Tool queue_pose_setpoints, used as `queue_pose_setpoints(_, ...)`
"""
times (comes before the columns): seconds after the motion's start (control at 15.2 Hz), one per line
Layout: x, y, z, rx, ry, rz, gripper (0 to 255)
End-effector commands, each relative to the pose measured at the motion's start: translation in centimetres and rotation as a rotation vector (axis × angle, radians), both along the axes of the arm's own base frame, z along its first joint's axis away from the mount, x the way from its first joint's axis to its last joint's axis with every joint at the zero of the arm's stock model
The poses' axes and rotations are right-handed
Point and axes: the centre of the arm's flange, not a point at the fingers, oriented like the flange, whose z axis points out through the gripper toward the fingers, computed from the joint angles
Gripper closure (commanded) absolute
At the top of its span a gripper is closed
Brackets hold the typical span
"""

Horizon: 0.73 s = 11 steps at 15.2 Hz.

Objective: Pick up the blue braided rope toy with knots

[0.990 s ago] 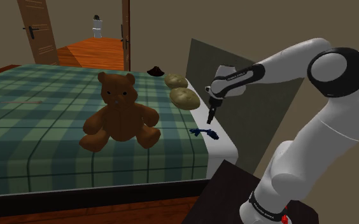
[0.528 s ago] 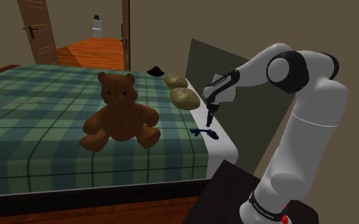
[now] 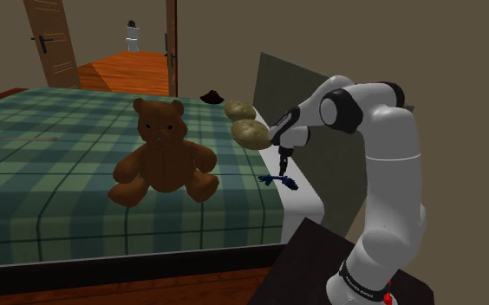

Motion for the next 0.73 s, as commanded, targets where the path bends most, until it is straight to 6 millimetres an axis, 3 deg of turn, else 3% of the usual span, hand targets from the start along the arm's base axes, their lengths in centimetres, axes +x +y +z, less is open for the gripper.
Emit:
queue_pose_setpoints(0.0,1.1,-1.9,-2.0,-0.006,0.009,0.019,0)
queue_pose_setpoints(0.13,1.7,-3.1,-3.3,-0.010,0.015,0.031,0)
queue_pose_setpoints(0.66,1.7,-3.1,-7.3,-0.010,0.015,0.031,0)
